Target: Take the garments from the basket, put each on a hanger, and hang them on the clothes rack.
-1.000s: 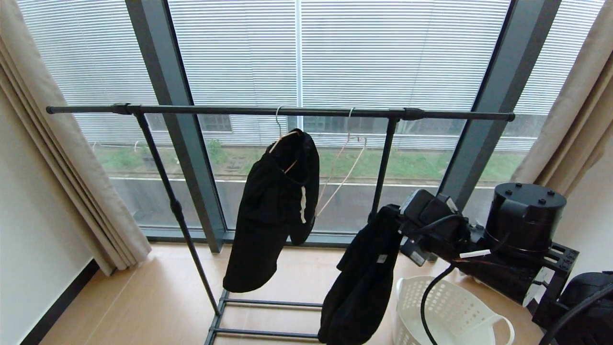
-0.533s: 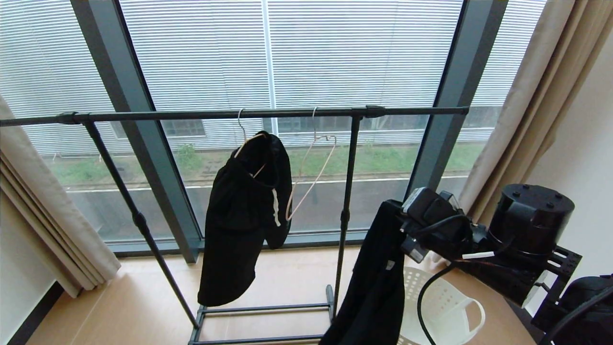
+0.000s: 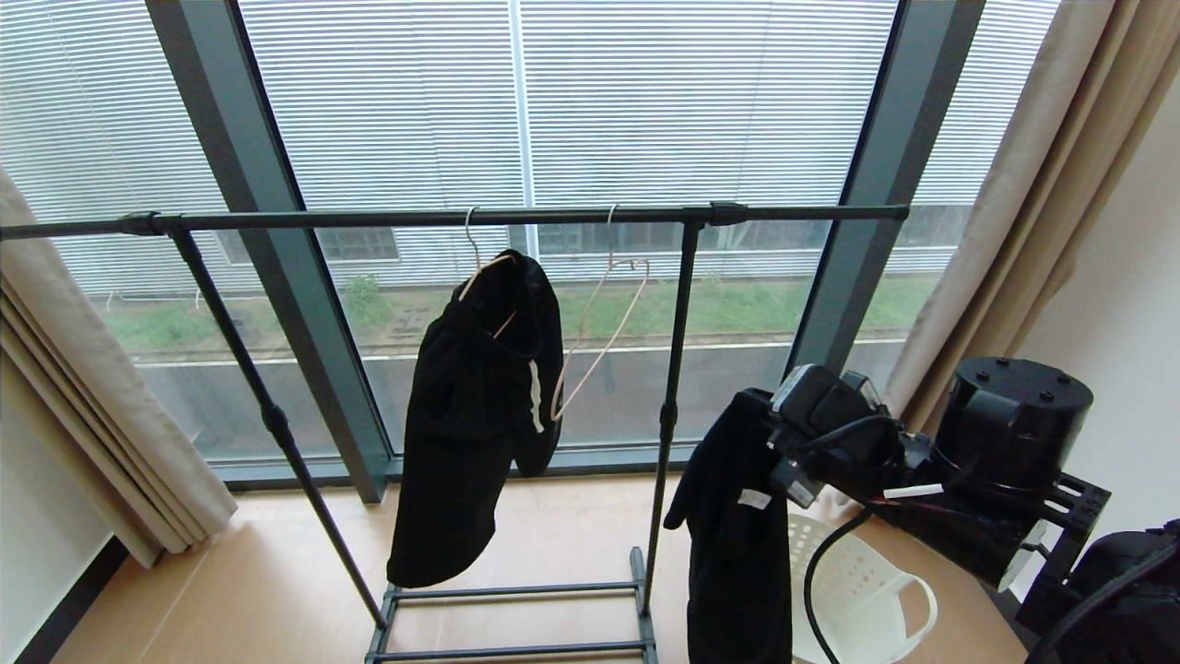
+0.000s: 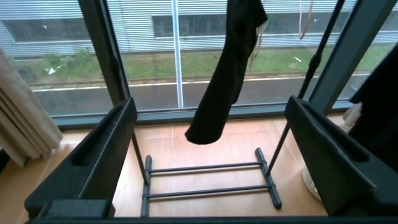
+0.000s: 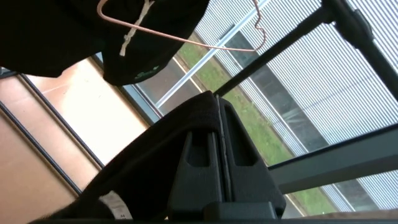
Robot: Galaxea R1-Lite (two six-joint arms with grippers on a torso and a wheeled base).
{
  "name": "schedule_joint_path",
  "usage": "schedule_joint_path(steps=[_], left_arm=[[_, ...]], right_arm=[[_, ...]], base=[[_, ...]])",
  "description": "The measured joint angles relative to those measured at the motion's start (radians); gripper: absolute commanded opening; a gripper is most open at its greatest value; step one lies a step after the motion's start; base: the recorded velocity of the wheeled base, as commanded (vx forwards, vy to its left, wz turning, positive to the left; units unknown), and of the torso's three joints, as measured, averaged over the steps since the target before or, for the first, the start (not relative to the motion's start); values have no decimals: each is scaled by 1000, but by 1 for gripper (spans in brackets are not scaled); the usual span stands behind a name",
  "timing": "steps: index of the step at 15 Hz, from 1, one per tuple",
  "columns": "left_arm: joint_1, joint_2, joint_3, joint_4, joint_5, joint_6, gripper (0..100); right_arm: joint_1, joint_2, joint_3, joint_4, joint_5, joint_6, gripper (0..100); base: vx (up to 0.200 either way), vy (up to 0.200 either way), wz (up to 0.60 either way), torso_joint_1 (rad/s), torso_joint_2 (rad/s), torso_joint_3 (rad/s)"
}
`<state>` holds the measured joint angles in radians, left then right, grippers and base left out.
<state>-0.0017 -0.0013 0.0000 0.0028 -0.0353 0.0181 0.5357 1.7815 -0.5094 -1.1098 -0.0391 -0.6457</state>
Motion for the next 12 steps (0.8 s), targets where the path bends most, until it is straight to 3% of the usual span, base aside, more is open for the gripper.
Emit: schedule_joint_path(steps=[4, 7, 10, 12], left_arm=[[1, 0, 0, 1, 20, 38, 100], [25, 44, -11, 5, 32, 93, 100], [36, 213, -128, 2, -24, 68, 100], [30, 394, -209, 0, -57, 43, 100]], right_arm=[[0, 4, -26, 2, -10, 0, 0], [2, 1, -73, 53, -91, 8, 0], [3, -5, -169, 164, -147, 88, 0], [4, -13, -272, 363, -159, 196, 0]], base=[[0, 0, 0, 0, 0, 0], [0, 0, 0, 0, 0, 0], [0, 0, 0, 0, 0, 0], [0, 0, 0, 0, 0, 0]])
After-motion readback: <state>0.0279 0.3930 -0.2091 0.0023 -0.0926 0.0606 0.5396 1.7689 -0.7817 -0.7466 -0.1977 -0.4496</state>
